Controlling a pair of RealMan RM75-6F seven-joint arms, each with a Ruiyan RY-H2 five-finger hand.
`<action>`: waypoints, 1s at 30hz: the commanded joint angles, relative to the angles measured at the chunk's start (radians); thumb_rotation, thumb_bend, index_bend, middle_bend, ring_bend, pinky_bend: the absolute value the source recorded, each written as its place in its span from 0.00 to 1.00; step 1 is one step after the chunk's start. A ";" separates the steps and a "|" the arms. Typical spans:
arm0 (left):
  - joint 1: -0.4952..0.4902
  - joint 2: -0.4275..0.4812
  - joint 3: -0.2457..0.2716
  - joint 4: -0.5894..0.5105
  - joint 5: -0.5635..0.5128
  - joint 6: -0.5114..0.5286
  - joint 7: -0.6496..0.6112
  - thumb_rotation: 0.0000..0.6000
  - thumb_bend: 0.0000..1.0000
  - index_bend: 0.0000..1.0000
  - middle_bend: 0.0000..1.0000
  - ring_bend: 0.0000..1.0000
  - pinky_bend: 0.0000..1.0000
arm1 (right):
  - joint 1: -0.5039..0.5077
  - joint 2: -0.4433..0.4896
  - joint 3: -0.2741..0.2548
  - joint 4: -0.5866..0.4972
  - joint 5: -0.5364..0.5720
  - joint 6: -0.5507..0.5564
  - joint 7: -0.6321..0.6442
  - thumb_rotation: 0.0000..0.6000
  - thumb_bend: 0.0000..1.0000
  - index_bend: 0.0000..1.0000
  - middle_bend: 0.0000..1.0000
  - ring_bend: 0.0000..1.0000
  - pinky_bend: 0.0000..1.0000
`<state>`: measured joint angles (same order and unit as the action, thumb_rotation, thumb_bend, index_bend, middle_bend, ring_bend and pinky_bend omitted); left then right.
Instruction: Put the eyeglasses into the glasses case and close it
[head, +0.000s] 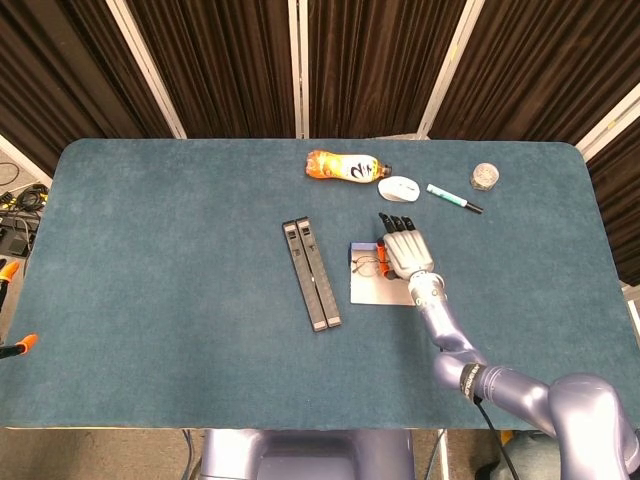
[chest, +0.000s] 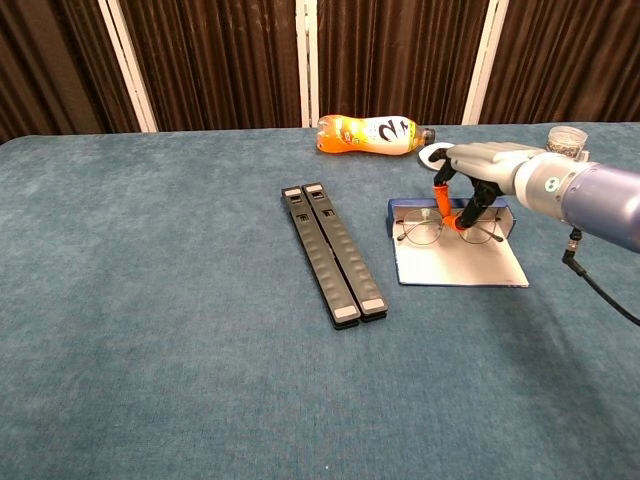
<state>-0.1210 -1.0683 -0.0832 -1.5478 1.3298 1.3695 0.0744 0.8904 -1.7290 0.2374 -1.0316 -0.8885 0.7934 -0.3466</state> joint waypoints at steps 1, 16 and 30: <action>-0.001 0.000 0.000 0.001 -0.001 -0.001 -0.001 1.00 0.00 0.00 0.00 0.00 0.00 | 0.001 -0.008 0.001 0.014 0.002 -0.002 -0.002 1.00 0.38 0.65 0.01 0.00 0.00; -0.010 -0.001 0.004 0.005 -0.009 -0.026 -0.003 1.00 0.00 0.00 0.00 0.00 0.00 | -0.027 0.010 0.016 -0.026 -0.042 0.054 0.023 1.00 0.17 0.04 0.00 0.00 0.00; -0.010 -0.006 0.002 0.009 -0.014 -0.019 0.010 1.00 0.00 0.00 0.00 0.00 0.00 | -0.015 -0.054 0.010 0.067 -0.063 0.029 0.015 1.00 0.15 0.04 0.00 0.00 0.00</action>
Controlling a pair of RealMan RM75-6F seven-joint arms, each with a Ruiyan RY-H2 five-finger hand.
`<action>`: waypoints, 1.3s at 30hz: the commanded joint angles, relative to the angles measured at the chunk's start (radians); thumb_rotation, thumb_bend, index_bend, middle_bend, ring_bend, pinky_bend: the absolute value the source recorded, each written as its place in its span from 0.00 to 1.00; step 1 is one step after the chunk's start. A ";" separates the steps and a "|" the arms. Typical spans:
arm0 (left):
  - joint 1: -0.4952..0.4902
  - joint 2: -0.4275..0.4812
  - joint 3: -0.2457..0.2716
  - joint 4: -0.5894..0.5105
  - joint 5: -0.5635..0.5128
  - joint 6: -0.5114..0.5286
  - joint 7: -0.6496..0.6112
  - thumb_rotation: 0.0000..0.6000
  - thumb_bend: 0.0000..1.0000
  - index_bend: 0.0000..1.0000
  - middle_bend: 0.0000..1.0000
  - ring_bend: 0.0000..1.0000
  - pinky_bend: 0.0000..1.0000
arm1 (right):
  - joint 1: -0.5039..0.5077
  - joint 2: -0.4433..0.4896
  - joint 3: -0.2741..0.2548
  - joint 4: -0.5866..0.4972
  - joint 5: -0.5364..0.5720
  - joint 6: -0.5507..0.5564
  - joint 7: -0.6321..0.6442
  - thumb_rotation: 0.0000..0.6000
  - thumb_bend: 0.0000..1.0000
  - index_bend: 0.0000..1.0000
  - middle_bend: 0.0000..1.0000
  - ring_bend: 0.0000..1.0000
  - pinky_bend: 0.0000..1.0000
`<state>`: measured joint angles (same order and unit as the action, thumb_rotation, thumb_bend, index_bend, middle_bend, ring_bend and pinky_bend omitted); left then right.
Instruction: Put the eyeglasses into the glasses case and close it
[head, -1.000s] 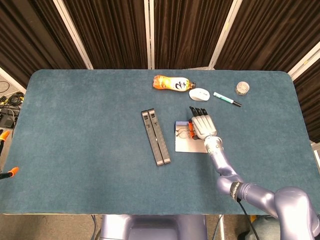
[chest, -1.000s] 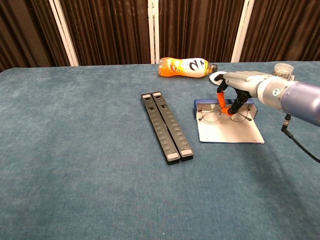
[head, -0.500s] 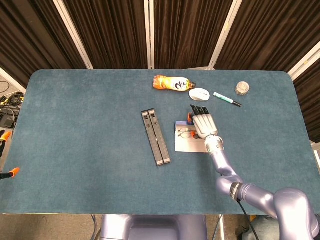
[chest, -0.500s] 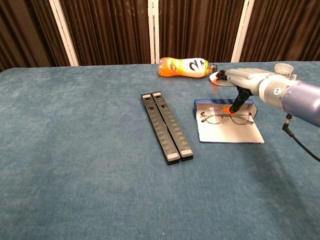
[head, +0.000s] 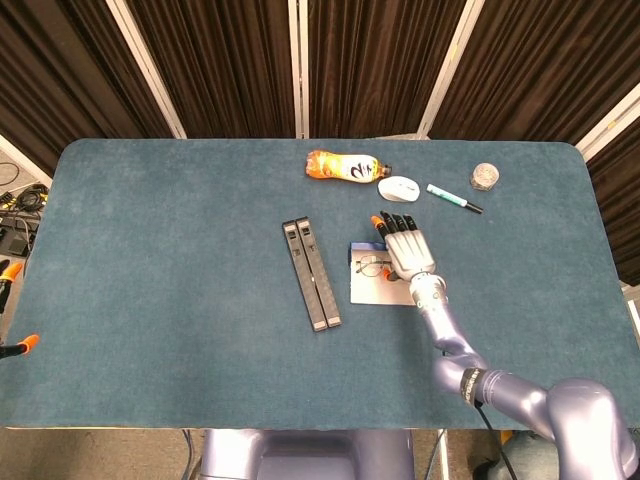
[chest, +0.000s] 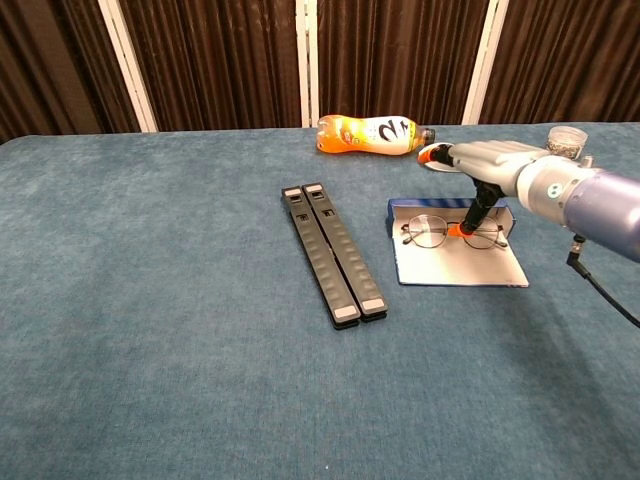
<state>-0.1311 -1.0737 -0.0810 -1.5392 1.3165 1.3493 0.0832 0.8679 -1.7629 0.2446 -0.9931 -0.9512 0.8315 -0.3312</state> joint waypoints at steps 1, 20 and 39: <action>0.000 -0.001 0.000 0.000 -0.001 0.001 0.002 1.00 0.00 0.00 0.00 0.00 0.00 | 0.010 -0.025 0.004 0.039 -0.001 -0.011 -0.001 1.00 0.15 0.04 0.00 0.00 0.00; 0.000 -0.011 -0.002 -0.002 -0.012 0.006 0.033 1.00 0.00 0.00 0.00 0.00 0.00 | 0.059 -0.128 0.061 0.294 -0.027 -0.053 0.065 1.00 0.15 0.06 0.00 0.00 0.00; 0.006 -0.011 0.004 -0.008 0.013 0.032 0.040 1.00 0.00 0.00 0.00 0.00 0.00 | -0.087 0.109 -0.014 -0.159 -0.144 0.117 0.004 1.00 0.15 0.07 0.00 0.00 0.00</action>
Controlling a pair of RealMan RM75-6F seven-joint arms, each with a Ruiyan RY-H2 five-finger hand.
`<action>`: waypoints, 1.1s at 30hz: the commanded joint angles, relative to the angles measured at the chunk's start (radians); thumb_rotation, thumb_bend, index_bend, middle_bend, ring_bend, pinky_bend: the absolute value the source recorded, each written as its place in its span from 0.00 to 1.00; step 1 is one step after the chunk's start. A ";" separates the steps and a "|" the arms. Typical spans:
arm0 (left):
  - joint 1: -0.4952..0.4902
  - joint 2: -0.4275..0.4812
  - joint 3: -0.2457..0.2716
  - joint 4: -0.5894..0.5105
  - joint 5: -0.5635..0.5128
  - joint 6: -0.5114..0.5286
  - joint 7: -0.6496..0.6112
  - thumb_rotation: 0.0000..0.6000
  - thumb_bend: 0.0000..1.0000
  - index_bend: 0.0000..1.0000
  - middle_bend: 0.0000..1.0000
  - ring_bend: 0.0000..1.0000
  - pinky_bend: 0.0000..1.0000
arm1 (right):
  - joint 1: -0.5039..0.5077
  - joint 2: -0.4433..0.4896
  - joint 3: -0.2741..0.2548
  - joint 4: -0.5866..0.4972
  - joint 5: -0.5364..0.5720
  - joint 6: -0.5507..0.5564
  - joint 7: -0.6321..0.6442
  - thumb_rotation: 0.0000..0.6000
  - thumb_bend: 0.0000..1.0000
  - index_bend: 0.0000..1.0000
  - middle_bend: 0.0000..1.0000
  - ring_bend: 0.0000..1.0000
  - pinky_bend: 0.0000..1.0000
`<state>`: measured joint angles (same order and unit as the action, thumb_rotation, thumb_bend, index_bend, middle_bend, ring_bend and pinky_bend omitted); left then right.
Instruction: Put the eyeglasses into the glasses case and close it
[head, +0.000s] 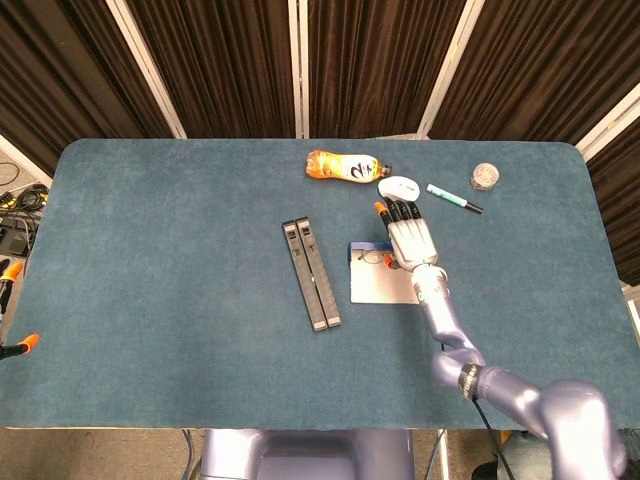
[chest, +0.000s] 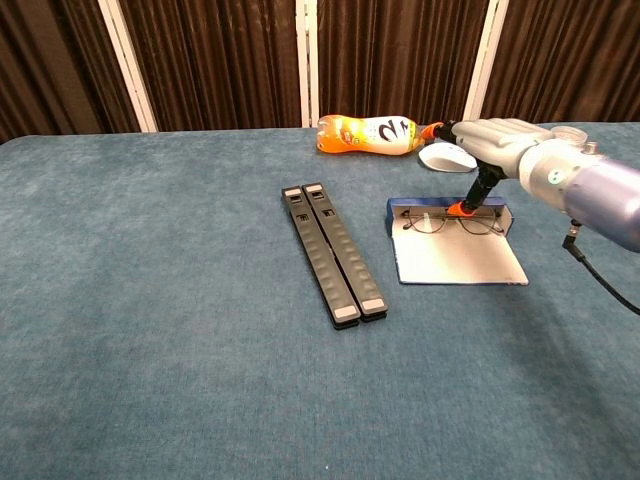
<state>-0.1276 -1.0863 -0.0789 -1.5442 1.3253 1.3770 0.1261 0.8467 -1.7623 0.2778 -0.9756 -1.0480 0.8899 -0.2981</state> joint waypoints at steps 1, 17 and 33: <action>0.004 0.004 0.002 -0.005 0.009 0.009 -0.004 1.00 0.00 0.00 0.00 0.00 0.00 | -0.080 0.132 -0.065 -0.221 -0.058 0.067 -0.040 1.00 0.15 0.07 0.00 0.00 0.00; 0.015 0.014 0.008 -0.022 0.035 0.036 -0.014 1.00 0.00 0.00 0.00 0.00 0.00 | -0.151 0.143 -0.184 -0.287 -0.175 0.114 -0.074 1.00 0.17 0.22 0.00 0.00 0.00; 0.012 0.009 0.007 -0.020 0.027 0.027 -0.002 1.00 0.00 0.00 0.00 0.00 0.00 | -0.157 0.049 -0.195 -0.156 -0.205 0.082 -0.040 1.00 0.19 0.30 0.00 0.00 0.00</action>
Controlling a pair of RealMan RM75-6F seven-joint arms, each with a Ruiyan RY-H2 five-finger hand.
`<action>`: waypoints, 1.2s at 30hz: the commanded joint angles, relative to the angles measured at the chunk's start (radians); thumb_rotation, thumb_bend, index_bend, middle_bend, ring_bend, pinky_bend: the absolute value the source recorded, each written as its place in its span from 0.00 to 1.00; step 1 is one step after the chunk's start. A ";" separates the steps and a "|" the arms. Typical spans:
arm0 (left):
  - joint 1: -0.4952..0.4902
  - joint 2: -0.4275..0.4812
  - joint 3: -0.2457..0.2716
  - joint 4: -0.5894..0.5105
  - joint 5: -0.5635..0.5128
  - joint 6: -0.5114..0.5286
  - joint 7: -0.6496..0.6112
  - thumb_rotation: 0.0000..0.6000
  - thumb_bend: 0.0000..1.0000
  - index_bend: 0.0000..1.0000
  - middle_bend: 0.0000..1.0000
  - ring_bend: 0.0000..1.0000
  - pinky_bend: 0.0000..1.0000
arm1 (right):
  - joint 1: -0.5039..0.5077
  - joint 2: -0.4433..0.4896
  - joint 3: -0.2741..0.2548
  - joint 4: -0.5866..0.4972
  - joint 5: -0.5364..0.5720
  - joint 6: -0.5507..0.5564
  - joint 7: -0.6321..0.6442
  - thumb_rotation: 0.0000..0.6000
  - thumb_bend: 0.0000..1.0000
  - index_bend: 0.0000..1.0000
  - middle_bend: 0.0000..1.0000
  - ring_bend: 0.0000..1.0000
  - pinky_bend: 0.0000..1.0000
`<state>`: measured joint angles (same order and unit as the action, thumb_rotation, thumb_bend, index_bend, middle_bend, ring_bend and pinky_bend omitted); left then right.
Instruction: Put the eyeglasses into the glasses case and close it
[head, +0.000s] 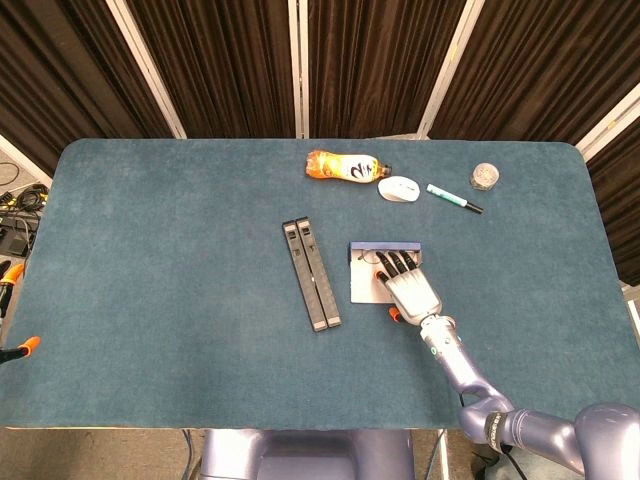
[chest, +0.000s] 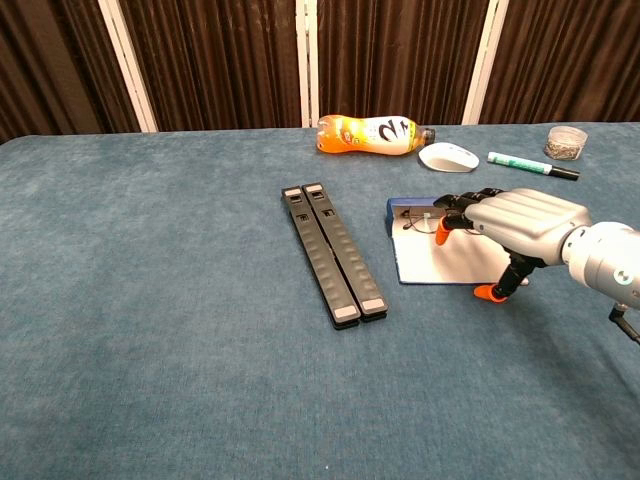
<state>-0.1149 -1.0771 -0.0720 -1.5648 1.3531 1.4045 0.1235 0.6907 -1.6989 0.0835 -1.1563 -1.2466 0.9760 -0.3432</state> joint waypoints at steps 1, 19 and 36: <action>-0.001 -0.001 -0.001 0.001 -0.002 -0.002 0.000 1.00 0.00 0.00 0.00 0.00 0.00 | -0.001 -0.021 0.001 0.036 -0.010 -0.005 0.010 1.00 0.19 0.31 0.00 0.00 0.00; -0.004 -0.006 -0.002 0.005 -0.011 -0.011 0.007 1.00 0.00 0.00 0.00 0.00 0.00 | 0.006 -0.042 0.030 0.077 -0.027 -0.020 0.033 1.00 0.19 0.35 0.00 0.00 0.00; -0.004 -0.007 -0.002 0.004 -0.012 -0.012 0.012 1.00 0.00 0.00 0.00 0.00 0.00 | 0.004 -0.044 0.038 0.086 -0.032 -0.029 0.027 1.00 0.20 0.36 0.00 0.00 0.00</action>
<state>-0.1191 -1.0845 -0.0738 -1.5610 1.3412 1.3928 0.1358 0.6944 -1.7427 0.1212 -1.0706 -1.2788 0.9472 -0.3169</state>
